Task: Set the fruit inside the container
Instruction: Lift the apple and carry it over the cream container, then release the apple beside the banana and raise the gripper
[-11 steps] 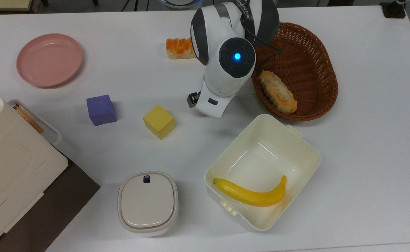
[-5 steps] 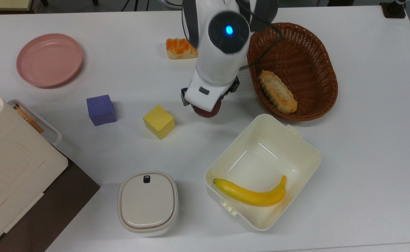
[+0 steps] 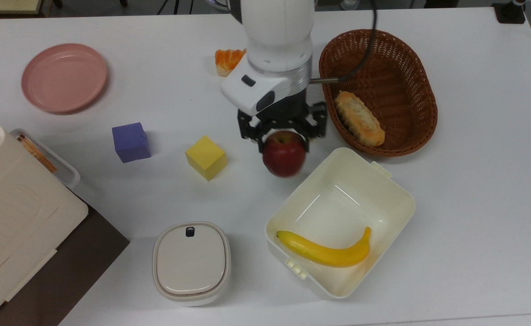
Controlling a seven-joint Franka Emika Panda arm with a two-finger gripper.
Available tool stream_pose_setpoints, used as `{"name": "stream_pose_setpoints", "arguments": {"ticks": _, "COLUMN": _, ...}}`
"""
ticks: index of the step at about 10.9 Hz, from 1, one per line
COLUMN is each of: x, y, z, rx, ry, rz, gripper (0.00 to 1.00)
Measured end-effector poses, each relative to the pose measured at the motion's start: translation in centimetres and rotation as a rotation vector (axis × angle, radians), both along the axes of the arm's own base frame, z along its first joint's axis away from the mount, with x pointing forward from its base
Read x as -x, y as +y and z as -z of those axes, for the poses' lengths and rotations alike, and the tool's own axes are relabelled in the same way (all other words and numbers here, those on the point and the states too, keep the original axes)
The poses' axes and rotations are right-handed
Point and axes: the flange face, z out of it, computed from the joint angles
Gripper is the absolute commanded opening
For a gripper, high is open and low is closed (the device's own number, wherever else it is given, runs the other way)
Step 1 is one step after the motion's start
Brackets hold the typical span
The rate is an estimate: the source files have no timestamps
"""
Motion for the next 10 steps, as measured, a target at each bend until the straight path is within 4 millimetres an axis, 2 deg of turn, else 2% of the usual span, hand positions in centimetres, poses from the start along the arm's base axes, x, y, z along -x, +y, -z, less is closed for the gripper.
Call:
{"name": "stream_pose_setpoints", "arguments": {"ticks": 1, "x": -0.7, "y": 1.3, "z": -0.4, "rx": -0.043, "ry": -0.084, "rz": 0.055, "gripper": 0.45}}
{"name": "stream_pose_setpoints", "arguments": {"ticks": 2, "x": -1.3, "y": 2.7, "z": -0.2, "rx": -0.083, "ry": -0.145, "rz": 0.1, "gripper": 0.99}}
{"name": "stream_pose_setpoints", "arguments": {"ticks": 5, "x": -1.6, "y": 5.9, "z": 1.5, "rx": -0.144, "ry": -0.173, "rz": 0.167, "gripper": 1.0}}
{"name": "stream_pose_setpoints", "arguments": {"ticks": 8, "x": -1.3, "y": 6.0, "z": 1.6, "rx": -0.134, "ry": -0.143, "rz": 0.173, "gripper": 1.0}}
{"name": "stream_pose_setpoints", "arguments": {"ticks": 10, "x": 0.1, "y": 5.3, "z": 2.0, "rx": -0.043, "ry": -0.007, "rz": 0.113, "gripper": 1.0}}
